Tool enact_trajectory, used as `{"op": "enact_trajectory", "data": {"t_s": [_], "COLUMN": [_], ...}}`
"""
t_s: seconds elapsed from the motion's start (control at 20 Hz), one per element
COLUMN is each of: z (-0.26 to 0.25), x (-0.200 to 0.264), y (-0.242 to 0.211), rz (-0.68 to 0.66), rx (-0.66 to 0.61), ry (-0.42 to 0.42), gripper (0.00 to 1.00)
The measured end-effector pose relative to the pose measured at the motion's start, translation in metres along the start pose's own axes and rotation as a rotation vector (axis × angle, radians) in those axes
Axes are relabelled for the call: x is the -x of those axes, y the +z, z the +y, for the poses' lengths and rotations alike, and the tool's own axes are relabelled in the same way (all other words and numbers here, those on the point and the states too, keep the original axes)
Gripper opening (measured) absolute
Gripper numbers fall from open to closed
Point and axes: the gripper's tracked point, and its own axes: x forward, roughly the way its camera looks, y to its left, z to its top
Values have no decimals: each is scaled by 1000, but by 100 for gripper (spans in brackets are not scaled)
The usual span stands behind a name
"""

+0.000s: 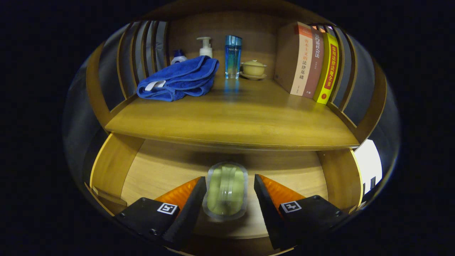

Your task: Pull open the drawer, take out the items inside it, and place them on the countertop above the cabinet.

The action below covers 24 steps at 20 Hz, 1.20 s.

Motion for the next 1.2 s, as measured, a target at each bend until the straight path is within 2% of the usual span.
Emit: {"op": "enact_trajectory", "data": {"t_s": [0.15, 0.45, 0.7, 0.75, 1.2], "z": [6, 3, 5, 7, 7], "x": [-9, -14, -4, 1, 78], "y": [-10, -28, -19, -15, 25], "rz": [36, 88, 44, 25, -197], "rx": [-10, -120, -145, -155, -209], "ry": [8, -3, 10, 22, 97], "gripper": [90, 31, 27, 23, 23]}}
